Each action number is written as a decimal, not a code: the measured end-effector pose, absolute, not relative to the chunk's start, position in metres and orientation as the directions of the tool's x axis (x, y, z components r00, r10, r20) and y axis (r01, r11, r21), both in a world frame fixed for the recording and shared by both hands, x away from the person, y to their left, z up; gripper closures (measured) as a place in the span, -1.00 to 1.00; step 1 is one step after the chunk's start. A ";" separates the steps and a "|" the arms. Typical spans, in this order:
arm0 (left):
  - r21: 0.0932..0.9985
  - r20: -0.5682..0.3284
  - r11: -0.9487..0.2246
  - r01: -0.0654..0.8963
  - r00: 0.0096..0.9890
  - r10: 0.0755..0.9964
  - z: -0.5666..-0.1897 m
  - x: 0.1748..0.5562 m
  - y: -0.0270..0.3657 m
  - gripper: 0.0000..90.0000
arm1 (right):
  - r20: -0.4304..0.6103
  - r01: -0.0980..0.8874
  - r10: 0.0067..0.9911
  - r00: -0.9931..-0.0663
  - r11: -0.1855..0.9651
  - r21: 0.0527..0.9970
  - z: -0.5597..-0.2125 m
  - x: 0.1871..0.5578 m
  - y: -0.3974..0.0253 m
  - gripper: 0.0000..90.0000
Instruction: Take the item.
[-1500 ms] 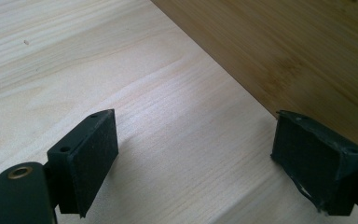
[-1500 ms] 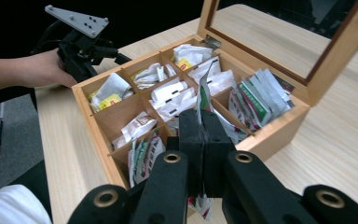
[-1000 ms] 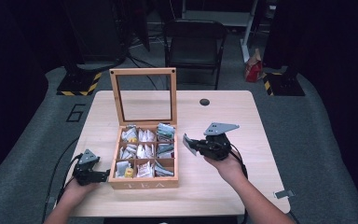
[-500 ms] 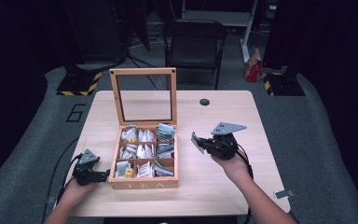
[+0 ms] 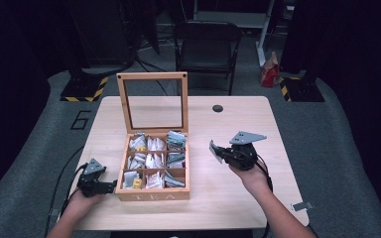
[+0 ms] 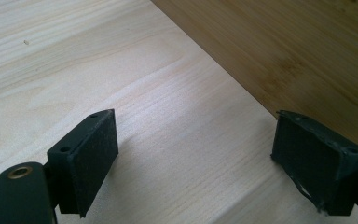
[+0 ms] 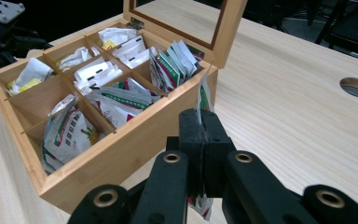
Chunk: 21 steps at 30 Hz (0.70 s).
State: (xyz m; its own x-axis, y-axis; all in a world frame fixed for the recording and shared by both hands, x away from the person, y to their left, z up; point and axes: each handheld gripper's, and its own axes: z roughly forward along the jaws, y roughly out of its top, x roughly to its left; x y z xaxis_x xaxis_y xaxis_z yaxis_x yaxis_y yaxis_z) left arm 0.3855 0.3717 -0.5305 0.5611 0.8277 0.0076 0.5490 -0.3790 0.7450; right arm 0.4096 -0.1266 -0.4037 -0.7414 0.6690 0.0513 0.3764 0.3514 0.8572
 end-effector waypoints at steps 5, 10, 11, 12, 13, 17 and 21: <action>0.743 0.000 -0.374 0.554 0.560 0.829 -0.530 0.385 0.371 -0.69 | 0.055 0.392 0.686 -0.726 0.346 0.852 -0.411 0.410 -0.131 0.99; 0.742 0.004 -0.378 0.553 0.561 0.828 -0.530 0.385 0.372 -0.69 | 0.048 0.392 0.696 -0.716 0.344 0.853 -0.415 0.411 -0.136 0.99; 0.744 0.000 -0.374 0.554 0.560 0.829 -0.531 0.385 0.371 -0.69 | 0.049 0.395 0.699 -0.713 0.343 0.852 -0.416 0.411 -0.136 0.99; 0.740 0.002 -0.380 0.555 0.562 0.827 -0.530 0.385 0.372 -0.69 | 0.047 0.394 0.701 -0.712 0.344 0.852 -0.417 0.412 -0.138 0.99; 0.744 0.007 -0.379 0.550 0.561 0.828 -0.530 0.385 0.372 -0.69 | 0.052 0.399 0.704 -0.709 0.339 0.852 -0.418 0.412 -0.138 0.99; 0.740 0.002 -0.380 0.555 0.562 0.827 -0.530 0.385 0.372 -0.69 | 0.047 0.398 0.709 -0.704 0.339 0.852 -0.421 0.413 -0.141 0.99; 0.745 0.007 -0.379 0.550 0.561 0.828 -0.530 0.386 0.372 -0.69 | 0.047 0.407 0.720 -0.693 0.337 0.849 -0.425 0.413 -0.143 0.99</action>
